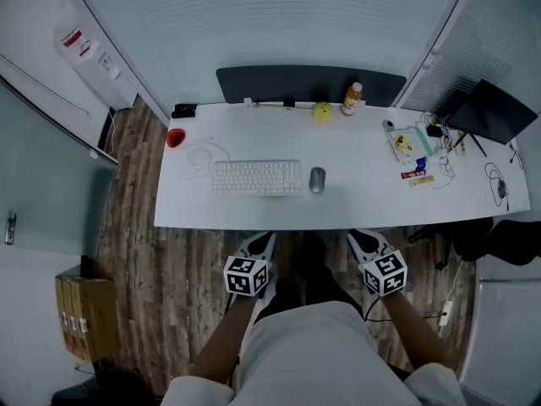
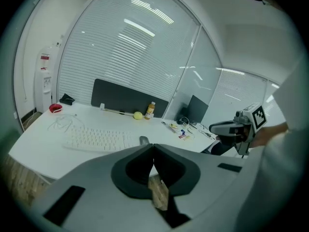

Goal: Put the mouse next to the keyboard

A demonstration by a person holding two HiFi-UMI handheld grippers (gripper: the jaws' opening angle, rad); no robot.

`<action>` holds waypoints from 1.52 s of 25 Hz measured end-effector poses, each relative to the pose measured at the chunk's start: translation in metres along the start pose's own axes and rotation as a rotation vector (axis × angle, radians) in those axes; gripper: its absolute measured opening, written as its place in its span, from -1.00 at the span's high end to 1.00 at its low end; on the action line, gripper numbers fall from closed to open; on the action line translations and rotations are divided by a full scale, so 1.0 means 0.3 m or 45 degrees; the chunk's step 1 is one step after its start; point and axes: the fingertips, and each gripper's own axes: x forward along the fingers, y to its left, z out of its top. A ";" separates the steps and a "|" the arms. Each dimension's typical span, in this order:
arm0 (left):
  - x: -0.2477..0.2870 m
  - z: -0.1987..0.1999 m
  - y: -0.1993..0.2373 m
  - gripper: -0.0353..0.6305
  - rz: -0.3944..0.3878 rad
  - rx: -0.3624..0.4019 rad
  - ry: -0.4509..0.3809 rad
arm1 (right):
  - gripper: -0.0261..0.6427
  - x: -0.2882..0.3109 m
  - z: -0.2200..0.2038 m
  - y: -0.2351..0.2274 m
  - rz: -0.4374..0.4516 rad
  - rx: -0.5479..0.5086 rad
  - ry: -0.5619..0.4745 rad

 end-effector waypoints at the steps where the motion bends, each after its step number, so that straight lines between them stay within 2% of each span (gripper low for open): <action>1: -0.020 0.006 -0.003 0.84 -0.004 0.011 -0.011 | 0.79 -0.015 -0.004 0.005 -0.013 0.003 -0.007; 6: -0.105 0.027 -0.028 0.84 -0.023 0.040 -0.049 | 0.79 -0.089 -0.019 0.021 -0.065 0.016 -0.019; 12: -0.154 0.032 -0.081 0.84 -0.023 0.125 -0.050 | 0.79 -0.164 -0.029 0.012 -0.101 0.011 -0.037; 17: -0.169 0.053 -0.129 0.84 -0.018 0.104 -0.074 | 0.79 -0.212 -0.010 -0.022 -0.097 0.007 -0.061; 23: -0.182 0.105 -0.197 0.84 0.012 0.071 -0.152 | 0.79 -0.260 0.016 -0.074 -0.064 0.021 -0.109; 28: -0.186 0.116 -0.251 0.84 0.035 0.044 -0.187 | 0.79 -0.282 0.035 -0.124 -0.014 -0.023 -0.125; 33: -0.181 0.106 -0.276 0.84 0.072 0.018 -0.203 | 0.81 -0.290 0.069 -0.163 0.029 -0.064 -0.165; 38: -0.174 0.111 -0.296 0.84 0.078 0.030 -0.203 | 0.81 -0.278 0.088 -0.176 0.065 -0.063 -0.185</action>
